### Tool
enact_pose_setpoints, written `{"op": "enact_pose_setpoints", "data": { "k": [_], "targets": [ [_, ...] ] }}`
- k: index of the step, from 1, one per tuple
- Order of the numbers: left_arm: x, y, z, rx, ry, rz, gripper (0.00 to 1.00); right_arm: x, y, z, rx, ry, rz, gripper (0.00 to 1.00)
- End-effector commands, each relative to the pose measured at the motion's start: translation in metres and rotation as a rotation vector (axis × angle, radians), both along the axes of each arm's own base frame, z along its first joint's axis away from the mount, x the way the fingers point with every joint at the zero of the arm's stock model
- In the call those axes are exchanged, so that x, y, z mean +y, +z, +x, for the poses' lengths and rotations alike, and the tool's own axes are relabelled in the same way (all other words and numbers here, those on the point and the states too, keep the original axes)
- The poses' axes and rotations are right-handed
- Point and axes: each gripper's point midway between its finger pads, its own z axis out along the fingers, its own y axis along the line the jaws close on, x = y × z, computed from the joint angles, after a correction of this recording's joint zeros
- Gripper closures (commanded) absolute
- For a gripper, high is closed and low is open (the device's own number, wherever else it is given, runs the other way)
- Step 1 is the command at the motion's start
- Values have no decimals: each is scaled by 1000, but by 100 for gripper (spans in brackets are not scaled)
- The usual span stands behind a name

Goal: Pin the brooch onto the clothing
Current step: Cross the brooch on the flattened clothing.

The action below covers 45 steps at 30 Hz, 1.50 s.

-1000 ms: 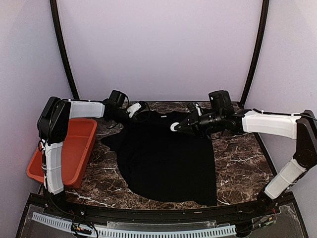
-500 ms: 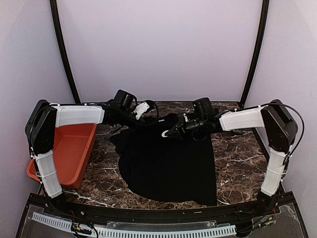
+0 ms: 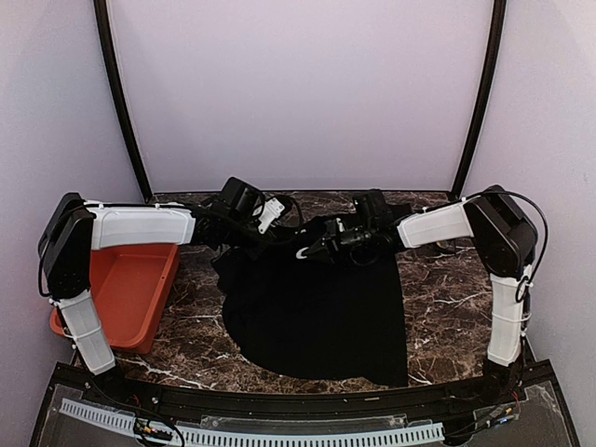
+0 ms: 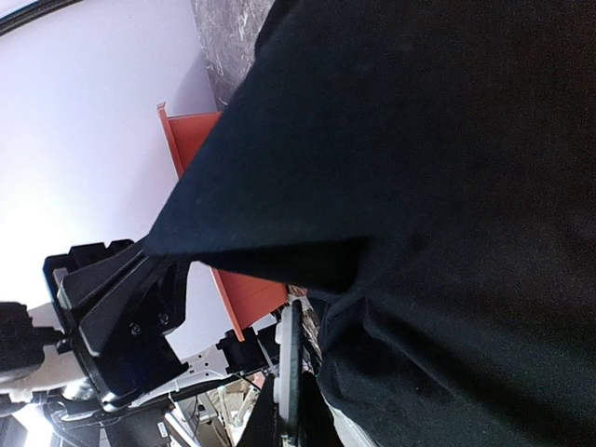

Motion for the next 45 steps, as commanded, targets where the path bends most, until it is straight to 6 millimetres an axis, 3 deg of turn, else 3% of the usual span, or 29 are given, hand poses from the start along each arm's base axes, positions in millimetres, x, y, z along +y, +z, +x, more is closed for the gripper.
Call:
{"op": "enact_pose_setpoints", "data": {
  "k": [1, 6, 19, 33, 45],
  "targets": [
    [-4, 18, -18, -14, -23, -27, 99, 8, 3, 6, -9, 5, 33, 100],
    [-19, 16, -35, -14, -95, -18, 99, 13, 7, 6, 4, 8, 57, 100],
    [-32, 5, -51, -12, -166, 16, 99, 20, 11, 0, 28, 23, 94, 100],
    [-13, 1, -27, -78, -18, 116, 99, 13, 17, -10, 19, 13, 107, 100],
    [-20, -3, -36, -50, -74, 104, 99, 17, 23, -6, 19, 14, 127, 100]
  ]
}}
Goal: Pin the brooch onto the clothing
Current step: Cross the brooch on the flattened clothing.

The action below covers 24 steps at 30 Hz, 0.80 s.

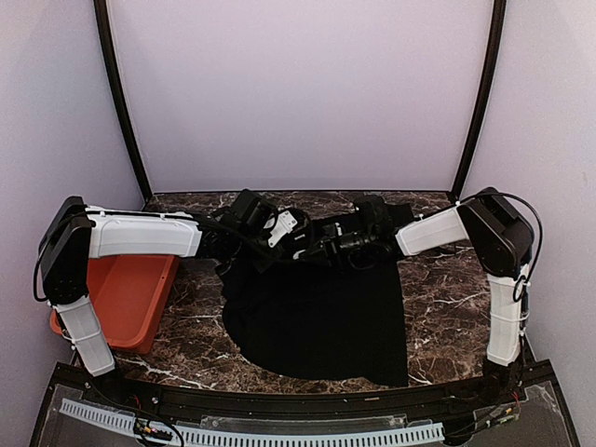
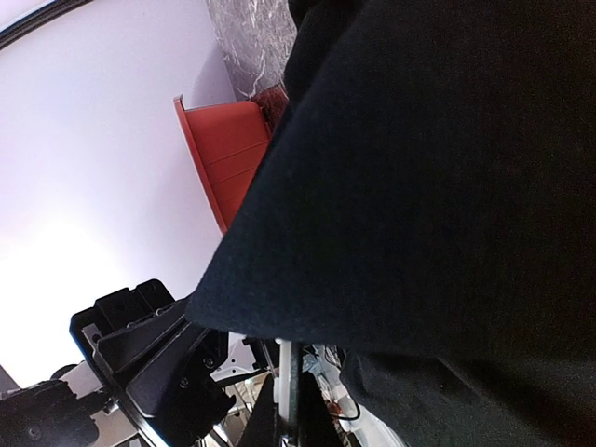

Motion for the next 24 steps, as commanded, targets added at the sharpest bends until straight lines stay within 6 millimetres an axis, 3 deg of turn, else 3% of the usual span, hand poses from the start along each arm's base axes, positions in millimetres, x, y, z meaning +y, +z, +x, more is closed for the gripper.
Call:
{"op": "enact_pose_setpoints", "data": {
  "k": [1, 14, 24],
  "targets": [
    [-3, -2, -8, 21, -26, 10, 99, 9, 26, 3, -48, 12, 58, 100],
    [-7, -7, -11, 18, -45, 38, 99, 14, 30, 6, -27, 13, 77, 100],
    [-10, -8, -14, -13, -60, 74, 99, 16, 18, 9, -13, 20, 22, 100]
  ]
}}
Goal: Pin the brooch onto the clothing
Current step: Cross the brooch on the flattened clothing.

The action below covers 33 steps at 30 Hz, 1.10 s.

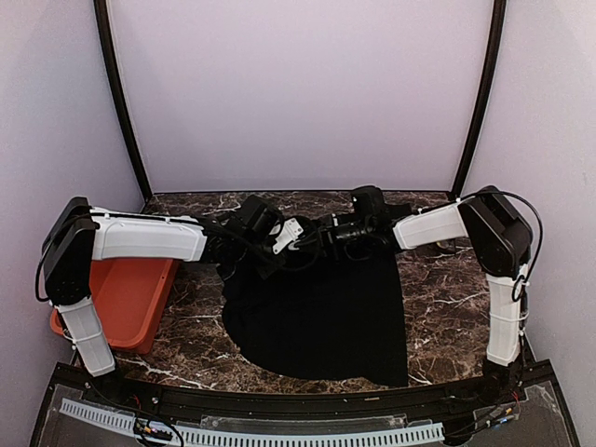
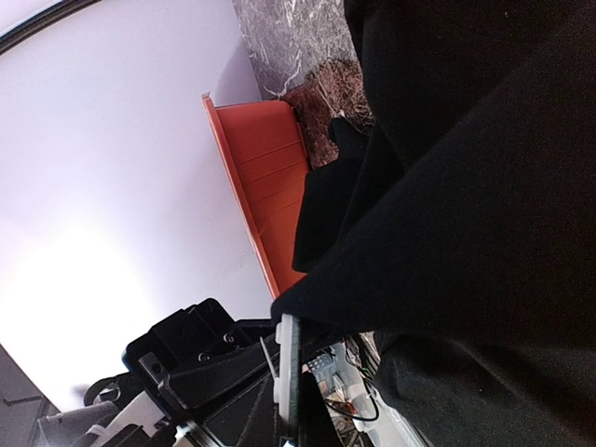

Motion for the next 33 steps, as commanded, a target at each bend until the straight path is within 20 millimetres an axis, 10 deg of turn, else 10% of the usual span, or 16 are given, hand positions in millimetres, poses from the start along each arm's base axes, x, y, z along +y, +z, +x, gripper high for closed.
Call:
{"op": "enact_pose_setpoints", "data": {
  "k": [1, 15, 33],
  "targets": [
    [-1, 0, -5, -14, -18, 38, 99, 7, -6, 0, -12, 22, -24, 100],
    [5, 8, 0, -84, 1, 69, 99, -8, -25, -7, -31, 46, -177, 100],
    [5, 18, -12, -345, -223, 183, 99, -16, 0, -13, -19, 24, -189, 100]
  ]
}}
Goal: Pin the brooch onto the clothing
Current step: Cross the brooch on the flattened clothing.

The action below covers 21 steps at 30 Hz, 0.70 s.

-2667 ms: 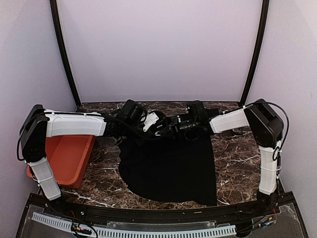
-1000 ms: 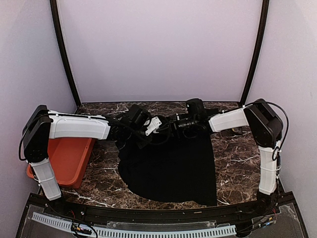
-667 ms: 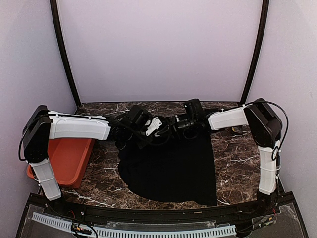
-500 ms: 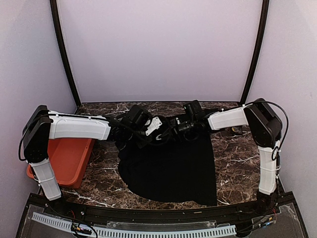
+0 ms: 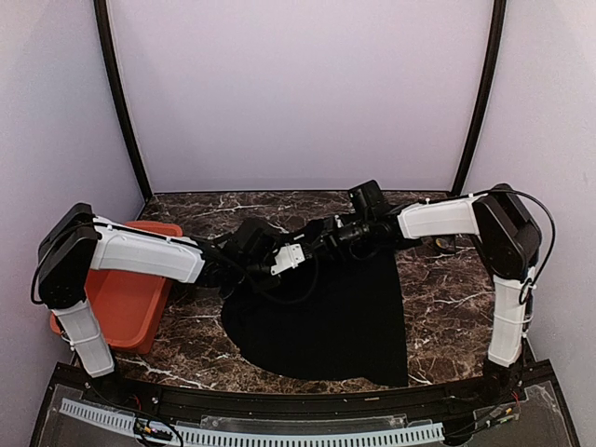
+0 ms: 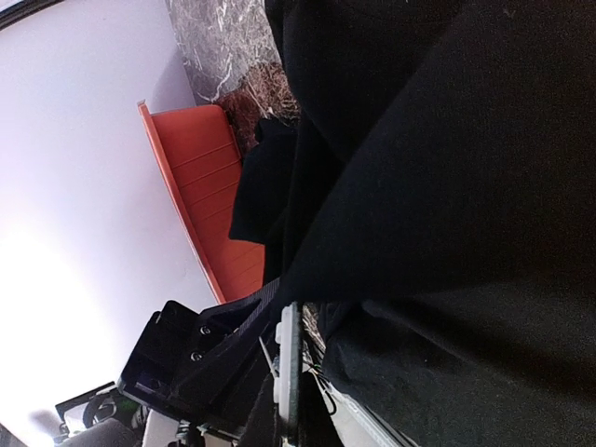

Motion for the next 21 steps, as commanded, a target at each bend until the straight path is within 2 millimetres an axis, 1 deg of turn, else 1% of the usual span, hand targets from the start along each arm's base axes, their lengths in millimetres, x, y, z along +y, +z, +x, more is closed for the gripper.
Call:
{"op": "enact_pose_setpoints", "data": {
  "k": [1, 2, 5, 8, 10, 14, 21],
  "targets": [
    [-6, 44, -1, -168, -105, -46, 99, -1, 11, -2, -3, 5, 2, 100],
    [-3, 44, -4, -184, -122, -38, 99, -1, 9, -3, 1, 11, -1, 100],
    [-6, 54, -4, -236, -154, -55, 99, -1, 5, -7, 9, 18, -13, 100],
    [-14, 59, -12, -260, -249, -49, 99, 0, 4, -12, 12, 28, -17, 100],
    [-17, 61, -13, -271, -273, -48, 99, 1, 5, -14, 13, 33, -14, 100],
    [-19, 58, -15, -270, -305, -27, 99, 6, 17, -21, -5, 54, 8, 100],
    [-16, 57, -12, -284, -286, -15, 99, 13, 31, -35, -6, 88, 57, 100]
  ]
}}
